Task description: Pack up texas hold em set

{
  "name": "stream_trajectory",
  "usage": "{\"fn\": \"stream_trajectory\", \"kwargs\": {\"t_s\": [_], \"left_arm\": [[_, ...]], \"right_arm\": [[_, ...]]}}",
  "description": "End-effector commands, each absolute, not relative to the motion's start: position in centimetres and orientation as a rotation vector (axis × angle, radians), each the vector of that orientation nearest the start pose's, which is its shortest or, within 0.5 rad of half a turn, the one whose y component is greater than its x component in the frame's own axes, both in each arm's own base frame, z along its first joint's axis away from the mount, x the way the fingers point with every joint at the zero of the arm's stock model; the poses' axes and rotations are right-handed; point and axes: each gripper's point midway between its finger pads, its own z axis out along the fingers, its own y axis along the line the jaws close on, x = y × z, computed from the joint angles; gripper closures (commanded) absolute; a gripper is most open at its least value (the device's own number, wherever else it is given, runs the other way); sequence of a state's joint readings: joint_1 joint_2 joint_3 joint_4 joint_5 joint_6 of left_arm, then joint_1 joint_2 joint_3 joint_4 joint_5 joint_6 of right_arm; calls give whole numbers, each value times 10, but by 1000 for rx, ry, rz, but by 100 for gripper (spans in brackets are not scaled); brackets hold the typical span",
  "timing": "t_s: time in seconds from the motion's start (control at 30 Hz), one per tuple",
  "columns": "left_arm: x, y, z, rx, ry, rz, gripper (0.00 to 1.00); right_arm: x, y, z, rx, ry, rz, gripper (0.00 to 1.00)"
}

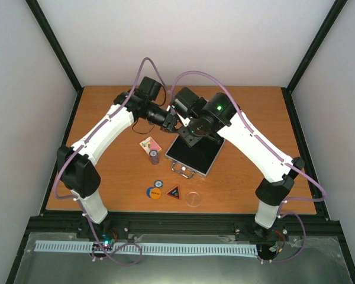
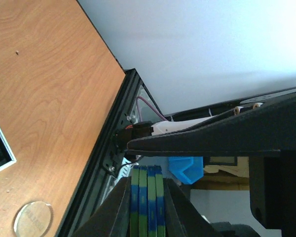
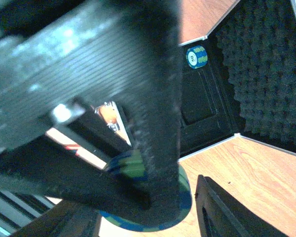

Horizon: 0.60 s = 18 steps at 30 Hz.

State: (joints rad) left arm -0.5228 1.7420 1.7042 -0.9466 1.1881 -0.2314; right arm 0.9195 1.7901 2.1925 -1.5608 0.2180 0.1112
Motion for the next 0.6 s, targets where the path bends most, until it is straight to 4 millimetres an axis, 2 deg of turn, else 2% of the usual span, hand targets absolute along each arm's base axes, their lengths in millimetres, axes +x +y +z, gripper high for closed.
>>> {"fn": "stream_trajectory", "kwargs": {"t_s": [0.0, 0.1, 0.17, 0.27, 0.33, 0.47, 0.57], "left_arm": [[207, -348, 336, 1020, 2313, -1876, 99], [207, -347, 335, 1016, 2318, -1871, 99], [207, -347, 334, 1014, 2320, -1867, 99], [207, -347, 332, 1008, 2330, -1861, 99], [208, -347, 330, 1003, 2338, -1856, 99], [213, -347, 323, 991, 2356, -1847, 99], [216, -344, 319, 980, 2369, -1836, 99]], "right_arm": [[316, 291, 313, -800, 2340, -54, 42], [313, 290, 318, -803, 2331, -28, 34], [310, 289, 311, -819, 2345, -31, 32], [306, 288, 311, -822, 2348, -10, 29], [302, 289, 312, -838, 2352, 18, 24], [290, 289, 315, -885, 2346, 80, 22], [281, 283, 319, -901, 2332, 107, 13]]}}
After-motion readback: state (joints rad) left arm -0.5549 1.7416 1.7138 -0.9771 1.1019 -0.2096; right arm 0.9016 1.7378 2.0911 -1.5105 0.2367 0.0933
